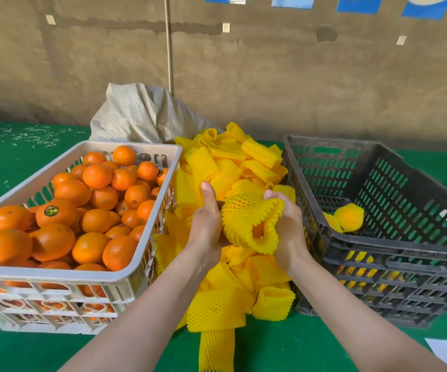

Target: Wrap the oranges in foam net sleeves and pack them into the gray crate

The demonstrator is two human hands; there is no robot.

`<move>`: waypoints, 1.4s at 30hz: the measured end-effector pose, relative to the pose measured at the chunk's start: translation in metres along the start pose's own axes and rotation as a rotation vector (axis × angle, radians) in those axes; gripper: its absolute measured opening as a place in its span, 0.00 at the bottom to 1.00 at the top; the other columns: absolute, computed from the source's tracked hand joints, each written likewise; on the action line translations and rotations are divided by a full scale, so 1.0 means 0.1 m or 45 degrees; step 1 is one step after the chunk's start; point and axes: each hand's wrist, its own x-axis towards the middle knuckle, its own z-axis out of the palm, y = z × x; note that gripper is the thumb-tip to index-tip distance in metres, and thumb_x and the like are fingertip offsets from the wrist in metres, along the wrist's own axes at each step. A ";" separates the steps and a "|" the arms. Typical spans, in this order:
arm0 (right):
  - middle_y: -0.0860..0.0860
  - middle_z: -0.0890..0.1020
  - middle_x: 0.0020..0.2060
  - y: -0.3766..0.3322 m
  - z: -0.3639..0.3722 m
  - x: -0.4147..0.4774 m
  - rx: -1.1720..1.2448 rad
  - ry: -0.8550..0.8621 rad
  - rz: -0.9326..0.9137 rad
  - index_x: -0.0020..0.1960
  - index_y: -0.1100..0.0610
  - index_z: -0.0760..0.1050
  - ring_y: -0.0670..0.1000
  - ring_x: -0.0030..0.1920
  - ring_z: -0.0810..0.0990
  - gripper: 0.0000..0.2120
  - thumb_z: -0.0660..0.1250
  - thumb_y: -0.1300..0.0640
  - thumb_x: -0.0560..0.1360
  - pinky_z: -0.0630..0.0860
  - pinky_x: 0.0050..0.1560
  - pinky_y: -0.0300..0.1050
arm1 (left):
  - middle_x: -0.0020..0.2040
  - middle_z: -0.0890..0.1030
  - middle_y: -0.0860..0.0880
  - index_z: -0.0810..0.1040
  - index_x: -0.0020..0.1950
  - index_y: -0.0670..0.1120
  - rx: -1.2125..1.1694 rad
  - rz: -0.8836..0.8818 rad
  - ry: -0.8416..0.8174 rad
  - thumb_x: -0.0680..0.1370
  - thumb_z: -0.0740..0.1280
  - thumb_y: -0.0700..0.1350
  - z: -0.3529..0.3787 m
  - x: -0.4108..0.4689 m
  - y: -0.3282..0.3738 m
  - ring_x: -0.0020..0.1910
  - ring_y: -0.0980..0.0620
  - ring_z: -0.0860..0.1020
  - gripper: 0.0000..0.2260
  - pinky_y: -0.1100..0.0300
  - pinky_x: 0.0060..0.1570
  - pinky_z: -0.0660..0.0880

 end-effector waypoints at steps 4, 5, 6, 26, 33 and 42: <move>0.51 0.75 0.33 0.02 0.01 0.06 -0.012 0.086 0.030 0.36 0.54 0.70 0.50 0.35 0.73 0.15 0.57 0.66 0.79 0.72 0.43 0.49 | 0.52 0.84 0.46 0.79 0.57 0.46 -0.202 -0.159 -0.144 0.74 0.52 0.70 0.04 -0.05 0.05 0.52 0.47 0.82 0.32 0.51 0.43 0.80; 0.51 0.73 0.32 0.03 0.02 0.07 -0.072 0.091 -0.038 0.35 0.54 0.69 0.51 0.35 0.72 0.16 0.57 0.64 0.80 0.70 0.43 0.50 | 0.54 0.84 0.47 0.78 0.58 0.46 -0.202 -0.169 -0.179 0.74 0.54 0.68 0.07 -0.07 0.05 0.53 0.48 0.82 0.30 0.51 0.46 0.80; 0.51 0.72 0.31 0.05 0.02 0.07 -0.149 0.090 -0.125 0.33 0.54 0.67 0.50 0.34 0.70 0.17 0.57 0.61 0.81 0.68 0.41 0.49 | 0.55 0.83 0.46 0.78 0.61 0.46 -0.201 -0.177 -0.196 0.76 0.56 0.66 0.11 -0.08 0.04 0.55 0.48 0.81 0.28 0.51 0.50 0.79; 0.53 0.84 0.49 0.07 -0.03 0.17 0.282 -0.194 0.254 0.51 0.51 0.80 0.52 0.51 0.82 0.25 0.57 0.34 0.68 0.77 0.54 0.50 | 0.41 0.85 0.47 0.81 0.49 0.41 0.110 0.233 0.015 0.81 0.55 0.56 0.17 0.02 0.06 0.41 0.52 0.83 0.22 0.58 0.40 0.80; 0.54 0.85 0.45 0.12 0.03 0.14 0.515 -0.228 0.342 0.51 0.55 0.81 0.52 0.45 0.84 0.17 0.63 0.44 0.73 0.81 0.44 0.44 | 0.35 0.79 0.48 0.74 0.39 0.44 0.145 0.191 0.101 0.78 0.57 0.62 0.13 0.04 0.05 0.37 0.49 0.76 0.22 0.57 0.36 0.71; 0.58 0.81 0.54 0.11 -0.02 0.18 0.589 -0.224 0.386 0.61 0.59 0.75 0.58 0.56 0.78 0.19 0.58 0.48 0.78 0.74 0.58 0.53 | 0.25 0.62 0.48 0.60 0.30 0.48 0.349 0.178 0.048 0.77 0.59 0.63 0.08 0.13 0.02 0.25 0.53 0.60 0.24 0.61 0.27 0.56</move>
